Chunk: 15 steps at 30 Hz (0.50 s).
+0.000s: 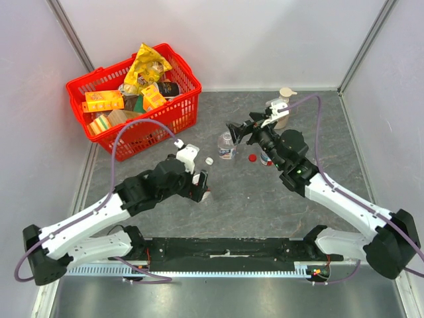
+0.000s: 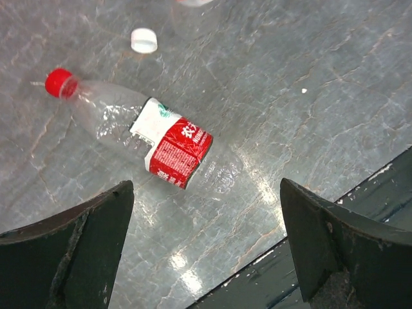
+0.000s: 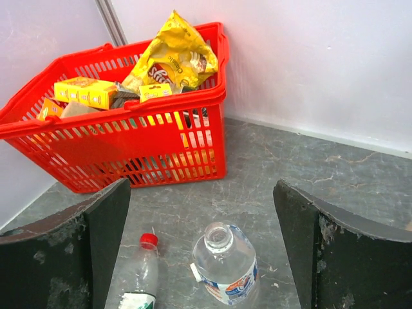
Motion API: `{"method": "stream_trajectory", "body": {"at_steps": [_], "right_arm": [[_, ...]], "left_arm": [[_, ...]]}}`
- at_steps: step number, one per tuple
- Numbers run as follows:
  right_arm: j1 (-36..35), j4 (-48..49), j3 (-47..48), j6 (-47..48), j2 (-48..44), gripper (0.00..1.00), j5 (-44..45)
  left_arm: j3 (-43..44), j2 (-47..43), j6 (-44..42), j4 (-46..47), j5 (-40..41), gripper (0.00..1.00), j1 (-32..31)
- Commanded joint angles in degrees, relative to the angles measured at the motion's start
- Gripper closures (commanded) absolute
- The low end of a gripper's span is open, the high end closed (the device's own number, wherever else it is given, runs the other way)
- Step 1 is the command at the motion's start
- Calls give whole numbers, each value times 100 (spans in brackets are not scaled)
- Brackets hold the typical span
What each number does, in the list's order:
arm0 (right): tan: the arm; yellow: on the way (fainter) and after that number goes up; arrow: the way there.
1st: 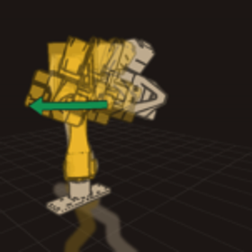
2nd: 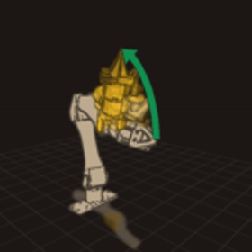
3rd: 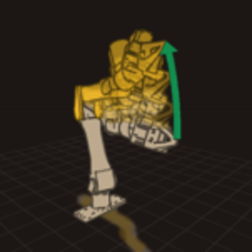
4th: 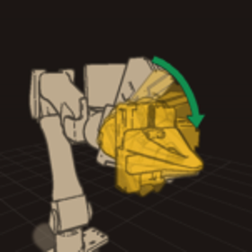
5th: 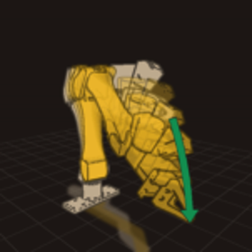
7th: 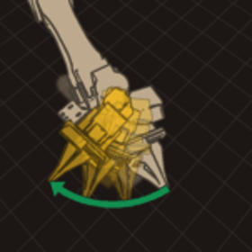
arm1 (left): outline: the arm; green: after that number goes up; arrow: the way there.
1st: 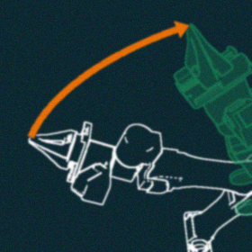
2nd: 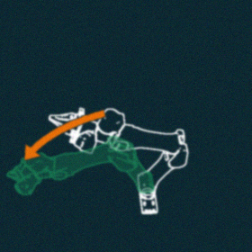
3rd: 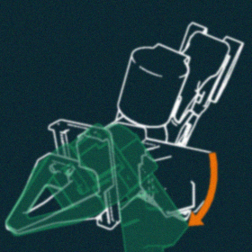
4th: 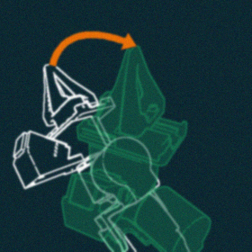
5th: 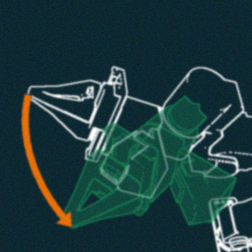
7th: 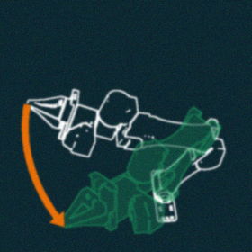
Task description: Unscrew the bottle caps
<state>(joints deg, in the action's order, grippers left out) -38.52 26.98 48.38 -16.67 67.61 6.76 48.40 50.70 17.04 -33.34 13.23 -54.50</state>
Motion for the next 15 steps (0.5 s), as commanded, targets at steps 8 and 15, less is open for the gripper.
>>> {"method": "stream_trajectory", "body": {"at_steps": [8,15], "right_arm": [[3,-387,40,67,-556,2,150],[-6,-105,-145,5,-680,2,-87]], "left_arm": [[574,1679,2232,-480,443,0,88],[171,1848,3182,-262,329,0,554]]}}
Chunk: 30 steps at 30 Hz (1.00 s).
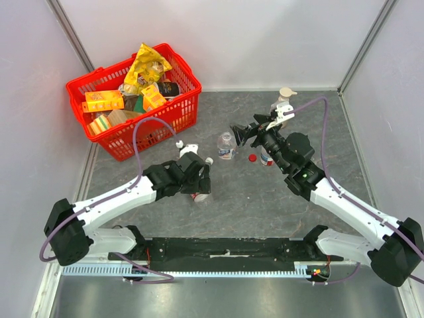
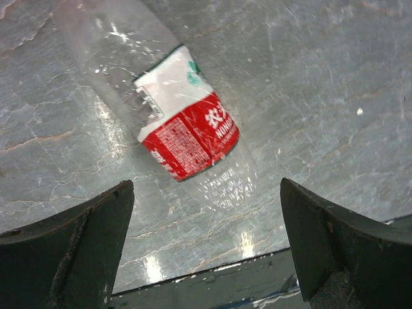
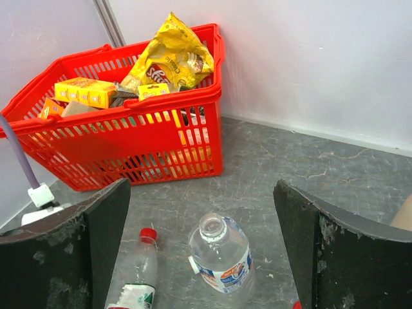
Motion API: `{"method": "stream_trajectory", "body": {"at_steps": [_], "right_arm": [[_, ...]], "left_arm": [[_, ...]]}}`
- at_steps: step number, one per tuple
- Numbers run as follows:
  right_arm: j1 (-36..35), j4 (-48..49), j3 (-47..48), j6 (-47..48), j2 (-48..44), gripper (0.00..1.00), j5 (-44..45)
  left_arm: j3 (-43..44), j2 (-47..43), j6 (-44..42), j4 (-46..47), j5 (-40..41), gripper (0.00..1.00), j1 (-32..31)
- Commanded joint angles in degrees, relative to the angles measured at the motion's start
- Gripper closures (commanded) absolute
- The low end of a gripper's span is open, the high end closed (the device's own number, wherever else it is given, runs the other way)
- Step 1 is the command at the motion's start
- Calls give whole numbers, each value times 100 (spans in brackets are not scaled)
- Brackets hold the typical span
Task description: Unscrew the bottle caps
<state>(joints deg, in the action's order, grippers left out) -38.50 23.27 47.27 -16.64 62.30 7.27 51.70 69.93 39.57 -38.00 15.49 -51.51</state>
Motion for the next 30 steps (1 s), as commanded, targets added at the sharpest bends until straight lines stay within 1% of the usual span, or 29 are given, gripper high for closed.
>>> {"method": "stream_trajectory", "body": {"at_steps": [1,5,9,14,24,27,30], "right_arm": [[0,240,-16,3,-131,2,-147],[-8,240,-24,-67,-139,2,-112],[-8,284,-25,-76,-122,2,-190],[-8,292,-77,-102,-166,2,-85],[0,222,-86,-32,-166,2,-59],[9,187,-77,-14,-140,2,-59],[18,117,-68,-6,-113,2,-59]], "left_arm": [[-274,-102,938,379,34,0,325],[-573,46,965,750,-256,0,606],[-608,389,912,890,-335,0,729],[-653,697,772,1382,-441,0,765],[-179,1935,543,1234,-450,1,835],[-125,2121,517,1216,-441,2,835],[-143,2121,473,1216,-424,8,835]]}}
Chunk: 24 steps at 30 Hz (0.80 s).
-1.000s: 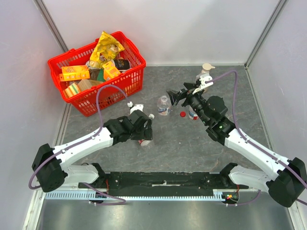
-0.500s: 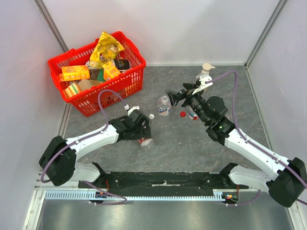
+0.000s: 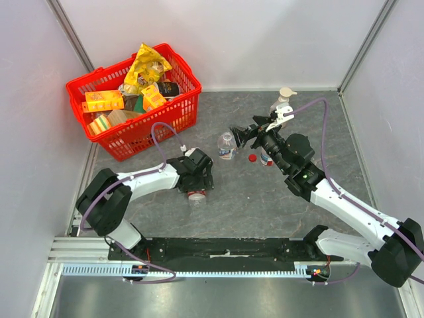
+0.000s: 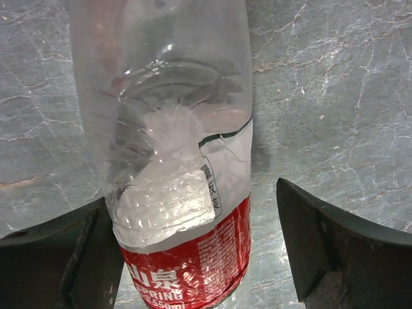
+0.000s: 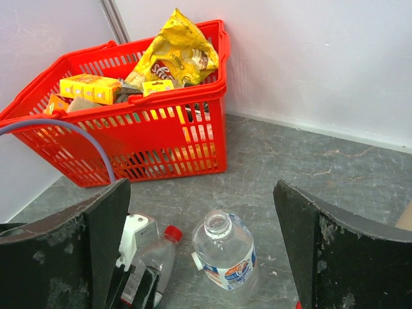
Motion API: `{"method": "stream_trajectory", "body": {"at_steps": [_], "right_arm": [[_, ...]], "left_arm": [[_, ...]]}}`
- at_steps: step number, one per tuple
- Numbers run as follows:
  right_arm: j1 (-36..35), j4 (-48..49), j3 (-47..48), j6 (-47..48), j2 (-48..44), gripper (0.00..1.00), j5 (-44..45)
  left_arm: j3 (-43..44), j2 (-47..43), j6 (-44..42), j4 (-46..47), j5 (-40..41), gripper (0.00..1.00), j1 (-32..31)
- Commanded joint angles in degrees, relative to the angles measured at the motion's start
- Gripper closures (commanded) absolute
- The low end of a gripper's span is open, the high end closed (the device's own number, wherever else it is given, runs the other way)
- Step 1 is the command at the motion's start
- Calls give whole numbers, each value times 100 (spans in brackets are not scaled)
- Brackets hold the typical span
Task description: Unscrew the bottle caps
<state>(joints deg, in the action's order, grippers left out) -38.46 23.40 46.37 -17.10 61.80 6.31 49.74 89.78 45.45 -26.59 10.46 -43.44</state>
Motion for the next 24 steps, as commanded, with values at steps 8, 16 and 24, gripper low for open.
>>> {"method": "stream_trajectory", "body": {"at_steps": [8,16,24], "right_arm": [[22,86,21,-12,7,2,-120],[22,-19,65,-56,-19,2,-296],[31,-177,293,-275,60,2,-613]], "left_arm": [[-60,-372,-458,75,35,30,46],[-122,-1128,-1028,-57,-237,54,134],[299,-2279,-1608,-934,-272,52,134]]}}
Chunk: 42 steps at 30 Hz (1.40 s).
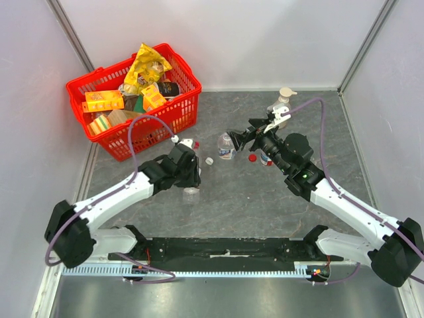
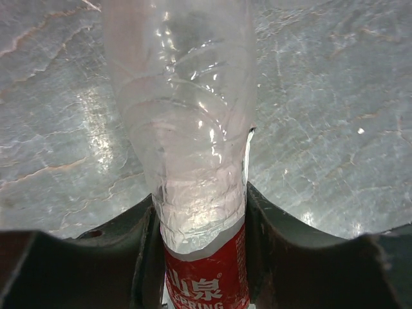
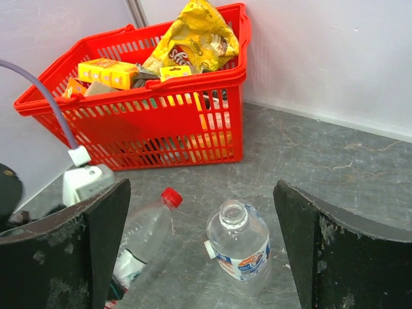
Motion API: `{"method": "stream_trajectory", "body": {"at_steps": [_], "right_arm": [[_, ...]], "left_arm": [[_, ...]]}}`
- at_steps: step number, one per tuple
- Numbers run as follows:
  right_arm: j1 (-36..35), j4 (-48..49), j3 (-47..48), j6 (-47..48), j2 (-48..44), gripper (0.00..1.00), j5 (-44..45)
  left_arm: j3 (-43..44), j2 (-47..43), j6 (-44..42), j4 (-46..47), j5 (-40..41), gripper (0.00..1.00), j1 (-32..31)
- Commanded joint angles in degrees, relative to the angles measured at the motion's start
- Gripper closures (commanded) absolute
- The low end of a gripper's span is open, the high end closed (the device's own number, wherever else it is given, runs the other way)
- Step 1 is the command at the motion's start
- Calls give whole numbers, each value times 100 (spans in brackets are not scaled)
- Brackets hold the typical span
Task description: Unscrew the bottle caps
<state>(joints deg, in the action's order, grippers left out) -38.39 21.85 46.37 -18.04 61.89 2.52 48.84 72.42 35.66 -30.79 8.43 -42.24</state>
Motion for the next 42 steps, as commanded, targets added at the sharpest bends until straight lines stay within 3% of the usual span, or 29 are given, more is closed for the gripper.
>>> {"method": "stream_trajectory", "body": {"at_steps": [1,6,14,19,31,39,42], "right_arm": [[16,-101,381,-286,95,2,-235],[25,-383,838,-787,411,2,-892],[25,-172,1383,-2034,1026,2,-2211],[25,538,1401,-2976,1431,5,-2993],[25,1673,1340,-4180,2161,47,-3873],[16,1718,1225,-4216,2152,54,-3979],[16,1831,1208,-4277,2143,72,-4067]], "left_arm": [[494,-676,-726,-655,-104,52,14],[697,-1501,-1227,-833,-534,50,14],[276,-2767,-2185,-165,-1870,46,14],[30,-3173,-2397,55,-2134,45,14],[-111,-3270,-2617,187,-2407,45,14],[-111,-3296,-2652,161,-2301,45,14],[-111,-3296,-2661,161,-2284,45,14]]}}
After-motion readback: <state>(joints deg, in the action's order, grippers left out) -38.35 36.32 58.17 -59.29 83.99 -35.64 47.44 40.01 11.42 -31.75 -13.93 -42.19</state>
